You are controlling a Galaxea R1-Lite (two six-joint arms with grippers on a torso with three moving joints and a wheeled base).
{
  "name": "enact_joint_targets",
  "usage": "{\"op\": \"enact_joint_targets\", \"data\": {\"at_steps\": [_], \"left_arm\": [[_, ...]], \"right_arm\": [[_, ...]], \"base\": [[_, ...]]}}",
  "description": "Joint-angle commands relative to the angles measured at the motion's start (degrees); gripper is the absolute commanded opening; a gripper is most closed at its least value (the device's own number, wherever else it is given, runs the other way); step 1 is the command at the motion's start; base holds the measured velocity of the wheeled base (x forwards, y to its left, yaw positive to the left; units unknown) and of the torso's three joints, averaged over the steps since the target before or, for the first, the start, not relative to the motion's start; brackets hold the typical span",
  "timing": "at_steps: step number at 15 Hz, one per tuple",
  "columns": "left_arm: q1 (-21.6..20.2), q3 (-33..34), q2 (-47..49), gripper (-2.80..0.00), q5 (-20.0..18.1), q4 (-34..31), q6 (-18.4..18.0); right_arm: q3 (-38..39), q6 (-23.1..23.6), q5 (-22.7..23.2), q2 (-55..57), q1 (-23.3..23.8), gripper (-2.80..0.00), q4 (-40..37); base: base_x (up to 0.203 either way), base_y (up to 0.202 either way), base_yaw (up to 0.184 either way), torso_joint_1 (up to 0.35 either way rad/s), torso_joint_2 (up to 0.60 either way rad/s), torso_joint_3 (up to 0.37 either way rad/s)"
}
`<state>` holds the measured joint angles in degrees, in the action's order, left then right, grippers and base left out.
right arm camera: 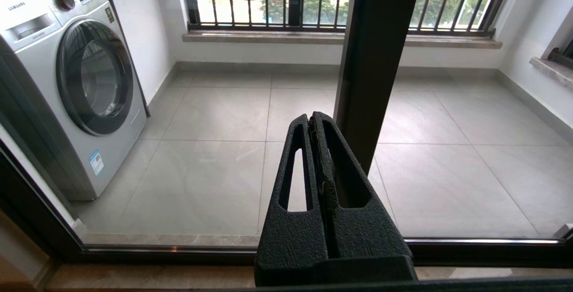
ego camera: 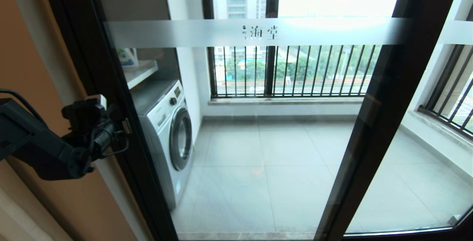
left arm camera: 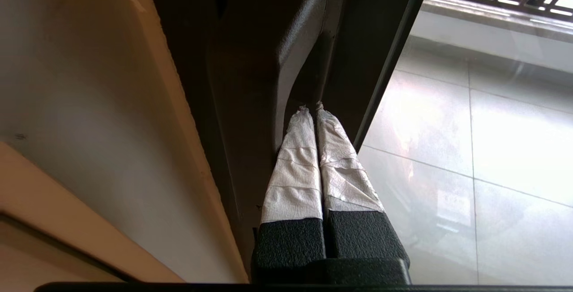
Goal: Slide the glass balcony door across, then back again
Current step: Close the slid door
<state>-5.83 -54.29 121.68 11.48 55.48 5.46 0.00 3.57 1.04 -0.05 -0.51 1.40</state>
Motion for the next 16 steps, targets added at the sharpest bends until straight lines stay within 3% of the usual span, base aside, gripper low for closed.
{"op": "enact_joint_targets", "data": {"at_steps": [1,3,16], "left_arm": [[-1.01,-0.47,1.47,-2.80,0.02,0.42,-0.29],[-2.44,-1.96,2.96,-2.80,-0.03,0.45,-1.68],[-7.52,-5.48,4.52,-2.80,-2.04,0.33,-2.47]], "right_arm": [[0.70,0.03,0.02,0.05,-0.02,-2.80,0.00],[0.70,0.03,0.02,0.05,-0.02,-2.80,0.00],[0.70,0.03,0.02,0.05,-0.02,-2.80,0.00]], "base": [[0.000,0.000,0.000,0.000,0.00,0.000],[0.000,0.000,0.000,0.000,0.00,0.000],[0.000,0.000,0.000,0.000,0.00,0.000]]}}
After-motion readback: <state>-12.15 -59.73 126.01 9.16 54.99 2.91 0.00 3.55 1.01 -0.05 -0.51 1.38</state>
